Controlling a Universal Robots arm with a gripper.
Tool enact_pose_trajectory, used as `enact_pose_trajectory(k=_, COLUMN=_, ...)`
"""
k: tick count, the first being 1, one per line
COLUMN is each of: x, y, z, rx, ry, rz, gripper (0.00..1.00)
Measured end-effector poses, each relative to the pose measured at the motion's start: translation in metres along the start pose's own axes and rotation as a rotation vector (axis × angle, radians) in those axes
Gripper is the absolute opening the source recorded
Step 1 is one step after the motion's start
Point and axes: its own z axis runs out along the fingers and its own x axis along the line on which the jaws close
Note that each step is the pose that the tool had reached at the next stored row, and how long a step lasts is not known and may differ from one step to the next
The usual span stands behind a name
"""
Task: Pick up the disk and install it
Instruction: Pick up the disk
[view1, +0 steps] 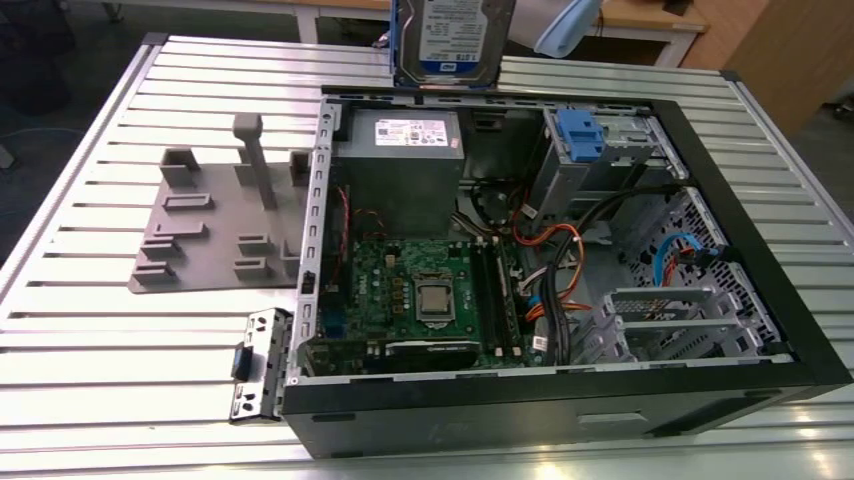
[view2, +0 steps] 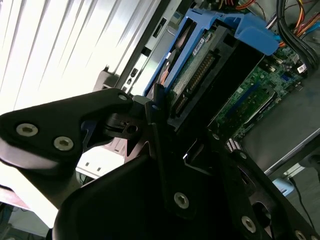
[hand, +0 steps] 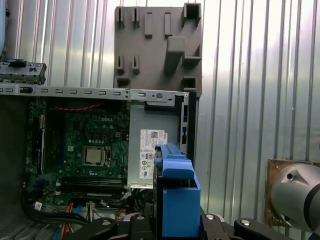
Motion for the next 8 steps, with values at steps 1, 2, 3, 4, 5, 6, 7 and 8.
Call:
enact_pose_trajectory(k=1, x=0.0001, y=-0.0006, z=0.0, rx=0.0, ry=0.0001, rz=0.0, gripper=0.36)
enact_pose_trajectory(k=2, x=0.0002, y=-0.0012, z=0.0001, rx=0.0, ry=0.0, rz=0.0, gripper=0.36)
enact_pose_trajectory(k=3, x=0.0003, y=-0.0018, z=0.0001, rx=0.0, ry=0.0001, rz=0.0, gripper=0.36)
enact_pose_trajectory(k=4, x=0.0004, y=-0.0024, z=0.0001, rx=0.0, ry=0.0001, rz=0.0, gripper=0.36)
enact_pose_trajectory(k=5, x=0.0005, y=-0.0031, z=0.0001, rx=0.0, ry=0.0002, rz=0.0, gripper=0.36)
enact_pose_trajectory(k=6, x=0.0006, y=-0.0037, z=0.0001, rx=0.0, ry=0.0002, rz=0.0, gripper=0.36)
enact_pose_trajectory(k=7, x=0.0007, y=-0.0043, z=0.0002, rx=0.0, ry=0.0001, rz=0.0, gripper=0.36)
enact_pose_trajectory(k=8, x=0.0008, y=-0.0049, z=0.0002, rx=0.0, ry=0.0002, rz=0.0, gripper=0.36)
